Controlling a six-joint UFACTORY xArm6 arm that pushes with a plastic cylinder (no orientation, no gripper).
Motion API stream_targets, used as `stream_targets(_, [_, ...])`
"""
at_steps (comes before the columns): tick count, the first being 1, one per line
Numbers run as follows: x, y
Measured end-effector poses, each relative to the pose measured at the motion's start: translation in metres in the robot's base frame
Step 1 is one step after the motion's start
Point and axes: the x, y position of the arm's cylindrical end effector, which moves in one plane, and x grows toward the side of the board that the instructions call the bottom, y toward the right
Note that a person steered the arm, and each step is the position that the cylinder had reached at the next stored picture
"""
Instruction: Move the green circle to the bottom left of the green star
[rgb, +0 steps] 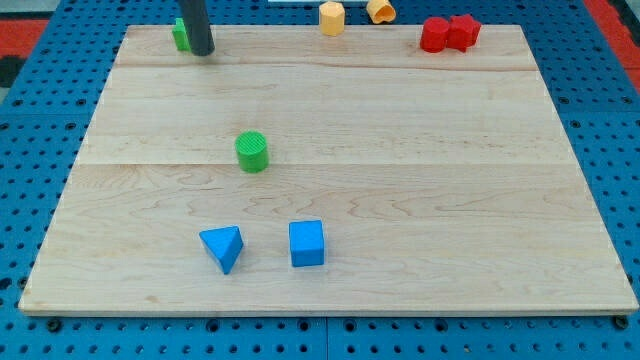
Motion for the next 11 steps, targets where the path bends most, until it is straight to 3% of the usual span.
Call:
stream_targets(1, [0.074,0.096])
stream_targets(2, [0.163,0.141])
stream_targets(3, [0.186,0.111])
stream_targets(4, [0.125,0.02])
stream_targets(5, [0.093,-0.052])
stream_targets(6, [0.136,-0.05])
stream_targets(7, [0.118,-0.099])
stream_targets(10, [0.037,-0.078])
stream_targets(11, [0.048,-0.105])
